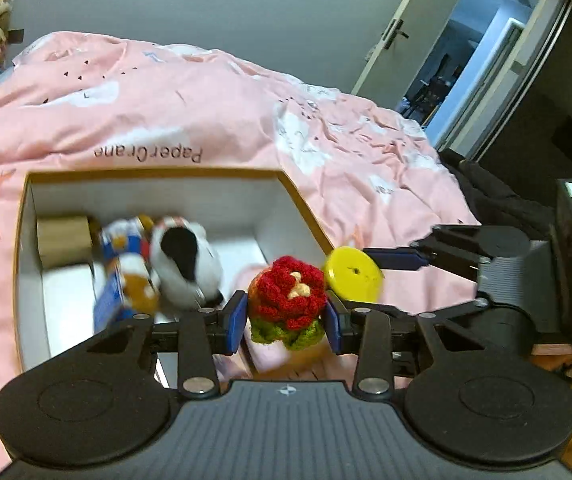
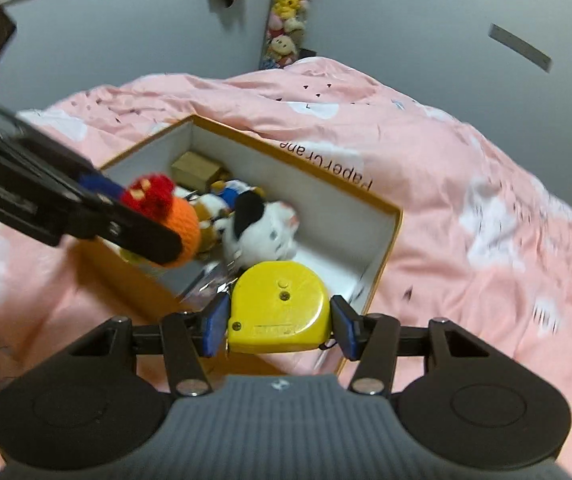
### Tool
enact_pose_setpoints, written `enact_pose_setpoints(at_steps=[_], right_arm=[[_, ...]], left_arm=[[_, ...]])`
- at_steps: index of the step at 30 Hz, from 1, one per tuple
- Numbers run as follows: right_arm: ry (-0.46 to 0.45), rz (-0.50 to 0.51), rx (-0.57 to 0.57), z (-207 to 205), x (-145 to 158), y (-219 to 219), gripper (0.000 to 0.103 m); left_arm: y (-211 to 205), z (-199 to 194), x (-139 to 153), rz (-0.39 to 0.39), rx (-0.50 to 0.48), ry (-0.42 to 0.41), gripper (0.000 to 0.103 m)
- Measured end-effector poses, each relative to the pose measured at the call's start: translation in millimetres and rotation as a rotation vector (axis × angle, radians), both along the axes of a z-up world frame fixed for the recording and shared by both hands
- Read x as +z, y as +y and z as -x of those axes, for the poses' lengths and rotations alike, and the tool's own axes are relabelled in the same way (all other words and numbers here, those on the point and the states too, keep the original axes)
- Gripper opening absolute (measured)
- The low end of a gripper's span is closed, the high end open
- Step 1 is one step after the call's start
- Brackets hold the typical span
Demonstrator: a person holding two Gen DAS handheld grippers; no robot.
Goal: Organize objects
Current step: 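Lift the crochet flower and yellow tape measure and carry them over the shoebox, then open the right gripper to drop the tape measure while the left gripper holds the flower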
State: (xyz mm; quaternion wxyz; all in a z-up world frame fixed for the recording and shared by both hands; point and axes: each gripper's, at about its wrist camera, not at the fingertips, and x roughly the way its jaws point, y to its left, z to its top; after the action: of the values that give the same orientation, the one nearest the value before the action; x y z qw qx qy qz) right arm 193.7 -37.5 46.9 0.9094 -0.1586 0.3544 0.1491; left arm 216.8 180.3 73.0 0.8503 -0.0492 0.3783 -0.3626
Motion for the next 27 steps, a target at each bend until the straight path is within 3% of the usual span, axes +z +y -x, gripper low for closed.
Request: enact_pose_setpoints(at_steps=[8, 14, 19, 23, 27], right_arm=[[0.065, 0.189, 0.122, -96.0, -33.1, 12.4, 0.056], [0.173, 0.304, 0.215, -145.8, -61.7, 16.8, 0.056], [0.233, 0.411, 0.257, -167.3, -84.2, 21.0, 0.056], [0.222, 0.507, 0.276, -170.5, -96.6, 22.5, 0.056], [0.222, 0.525, 0.295, -170.1, -99.0, 20.4, 0.056]], left_arm=[[-11.2, -66.2, -6.8, -0.017, 0.004, 0.059, 0.045], [-15.2, -99.9, -16.9, -0.032, 0.006, 0.084, 0.045], [-18.5, -113.7, -24.8, -0.032, -0.001, 0.093, 0.045], [-22.1, -121.7, -29.7, -0.036, -0.008, 0.093, 0.045], [-25.9, -126.6, -33.0, -0.049, -0.008, 0.089, 0.045]])
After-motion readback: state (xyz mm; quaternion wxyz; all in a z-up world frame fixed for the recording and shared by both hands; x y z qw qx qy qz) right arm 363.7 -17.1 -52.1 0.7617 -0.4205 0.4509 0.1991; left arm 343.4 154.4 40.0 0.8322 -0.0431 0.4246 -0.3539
